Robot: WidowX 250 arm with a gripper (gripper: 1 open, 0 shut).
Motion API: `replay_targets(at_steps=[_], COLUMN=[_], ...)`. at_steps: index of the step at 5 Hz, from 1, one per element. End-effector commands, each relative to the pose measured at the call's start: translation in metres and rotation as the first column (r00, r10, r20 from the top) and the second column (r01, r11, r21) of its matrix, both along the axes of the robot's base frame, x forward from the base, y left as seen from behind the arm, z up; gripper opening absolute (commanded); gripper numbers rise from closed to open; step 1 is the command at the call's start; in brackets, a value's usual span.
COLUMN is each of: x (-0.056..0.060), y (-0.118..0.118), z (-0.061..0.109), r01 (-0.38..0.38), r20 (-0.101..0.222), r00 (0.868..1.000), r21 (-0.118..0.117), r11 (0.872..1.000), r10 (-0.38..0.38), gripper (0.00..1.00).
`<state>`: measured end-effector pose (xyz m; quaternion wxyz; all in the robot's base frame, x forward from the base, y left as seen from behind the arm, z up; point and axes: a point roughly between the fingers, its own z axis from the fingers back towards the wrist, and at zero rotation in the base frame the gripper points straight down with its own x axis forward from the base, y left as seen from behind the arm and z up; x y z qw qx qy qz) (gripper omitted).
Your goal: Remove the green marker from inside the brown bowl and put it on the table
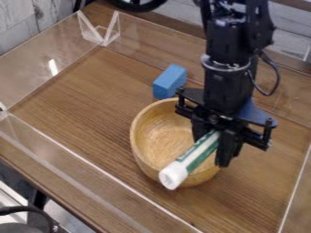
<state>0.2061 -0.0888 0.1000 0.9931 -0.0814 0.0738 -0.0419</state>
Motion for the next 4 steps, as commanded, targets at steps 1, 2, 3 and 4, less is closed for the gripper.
replay_targets(at_steps=[1, 2, 3, 4], x=[0.002, -0.001, -0.002, -0.004], y=[0.001, 0.002, 0.007, 0.013], z=[0.014, 0.017, 0.020, 0.026], r01=[-0.014, -0.017, -0.015, -0.029], r20=[0.046, 0.042, 0.041, 0.043], r00=[0.999, 0.999, 0.999, 0.999], r21=[-0.025, -0.034, -0.031, -0.027], r11=[1.000, 0.999, 0.999, 0.999], r10=[0.015, 0.019, 0.016, 0.030], gripper=[0.00, 0.00, 0.00, 0.00])
